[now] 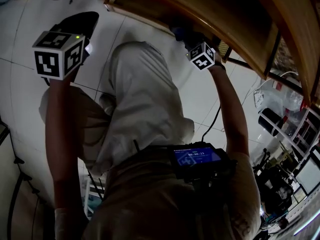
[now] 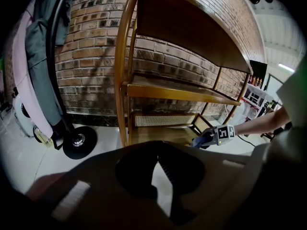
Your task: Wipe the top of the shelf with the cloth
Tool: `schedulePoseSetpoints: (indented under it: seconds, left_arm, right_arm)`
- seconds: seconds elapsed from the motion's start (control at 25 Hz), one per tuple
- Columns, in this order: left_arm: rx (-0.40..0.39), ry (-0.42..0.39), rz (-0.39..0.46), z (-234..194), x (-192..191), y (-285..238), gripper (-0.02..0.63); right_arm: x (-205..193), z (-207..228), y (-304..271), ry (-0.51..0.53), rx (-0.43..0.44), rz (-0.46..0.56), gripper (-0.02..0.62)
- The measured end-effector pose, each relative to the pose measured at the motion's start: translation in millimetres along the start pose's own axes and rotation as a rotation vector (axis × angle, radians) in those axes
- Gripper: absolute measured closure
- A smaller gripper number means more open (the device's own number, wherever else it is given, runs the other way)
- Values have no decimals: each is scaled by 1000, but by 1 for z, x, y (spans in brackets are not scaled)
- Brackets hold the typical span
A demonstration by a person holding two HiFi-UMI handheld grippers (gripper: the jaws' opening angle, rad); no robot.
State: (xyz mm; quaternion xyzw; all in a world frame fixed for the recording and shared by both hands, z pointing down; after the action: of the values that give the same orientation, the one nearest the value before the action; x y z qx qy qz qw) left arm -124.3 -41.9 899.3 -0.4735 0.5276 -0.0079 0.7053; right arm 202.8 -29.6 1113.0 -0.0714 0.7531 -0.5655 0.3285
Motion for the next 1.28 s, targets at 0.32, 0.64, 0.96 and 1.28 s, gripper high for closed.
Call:
schedulePoseSetpoints:
  seconds: [0.32, 0.64, 0.96, 1.28]
  left_arm:
    - [16, 4, 2, 5, 4, -1, 601]
    - [11, -4, 25, 8, 11, -3, 601]
    - [23, -27, 96, 17, 32, 3, 601]
    - [11, -6, 153, 41, 38, -12, 601]
  right_arm:
    - [-110, 37, 35, 54, -144, -107, 483]
    - [-167, 54, 53, 50, -251, -273, 482]
    - [-176, 67, 64, -30, -333, -344, 503]
    - [-114, 0, 63, -224, -107, -161, 512]
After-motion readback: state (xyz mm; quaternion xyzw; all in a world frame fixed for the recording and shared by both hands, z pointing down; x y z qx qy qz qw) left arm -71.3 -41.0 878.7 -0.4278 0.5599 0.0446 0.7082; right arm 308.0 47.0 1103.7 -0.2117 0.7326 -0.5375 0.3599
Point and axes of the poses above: the fingertips, and each gripper's own axes: y backward along the fingers, z to its right, x out of its top, the point moved 1 cm from there along y, backward along the fingers, and after that the axes turned 15 degrees about -y, right-handed, at the moved point
